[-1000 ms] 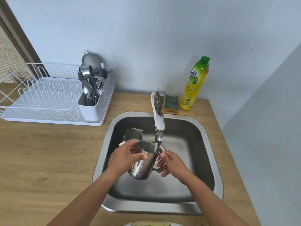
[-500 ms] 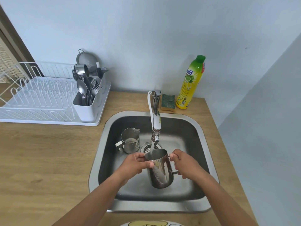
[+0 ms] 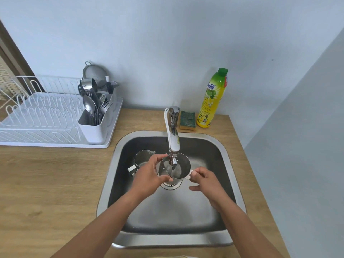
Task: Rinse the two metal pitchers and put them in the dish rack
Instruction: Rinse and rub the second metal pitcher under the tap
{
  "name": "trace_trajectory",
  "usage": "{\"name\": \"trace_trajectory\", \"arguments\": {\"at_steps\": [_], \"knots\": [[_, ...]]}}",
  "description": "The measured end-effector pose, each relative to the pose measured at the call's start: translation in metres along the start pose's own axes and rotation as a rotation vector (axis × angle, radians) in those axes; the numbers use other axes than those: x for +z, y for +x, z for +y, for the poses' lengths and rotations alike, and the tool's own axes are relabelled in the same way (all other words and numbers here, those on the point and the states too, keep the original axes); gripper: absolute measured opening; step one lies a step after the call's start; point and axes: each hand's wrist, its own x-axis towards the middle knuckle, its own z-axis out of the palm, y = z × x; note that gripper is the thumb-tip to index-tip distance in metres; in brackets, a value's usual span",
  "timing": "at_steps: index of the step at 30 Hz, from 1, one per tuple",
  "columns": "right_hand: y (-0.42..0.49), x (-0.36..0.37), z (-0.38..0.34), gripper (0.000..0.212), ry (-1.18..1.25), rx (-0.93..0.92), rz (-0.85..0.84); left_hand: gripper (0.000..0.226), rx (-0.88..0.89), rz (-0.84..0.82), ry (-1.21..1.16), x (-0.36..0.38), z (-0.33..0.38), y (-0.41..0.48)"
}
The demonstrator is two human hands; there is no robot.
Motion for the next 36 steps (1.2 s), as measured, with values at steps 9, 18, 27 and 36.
{"name": "trace_trajectory", "arguments": {"at_steps": [9,18,27,36], "knots": [[0.004,0.001,0.008,0.018,0.018,0.097,0.012,0.063,-0.085,-0.035,-0.207,0.011,-0.005,-0.015],[0.01,-0.002,0.011,0.013,-0.013,0.1,-0.025,0.061,-0.093,-0.036,-0.26,0.013,-0.011,-0.011],[0.007,-0.001,0.016,0.013,-0.03,0.123,-0.061,0.06,-0.157,-0.047,-0.258,0.01,-0.025,-0.009],[0.005,0.004,0.017,0.02,-0.207,0.115,0.001,0.046,-0.214,-0.079,-0.251,0.01,-0.033,-0.002]]}}
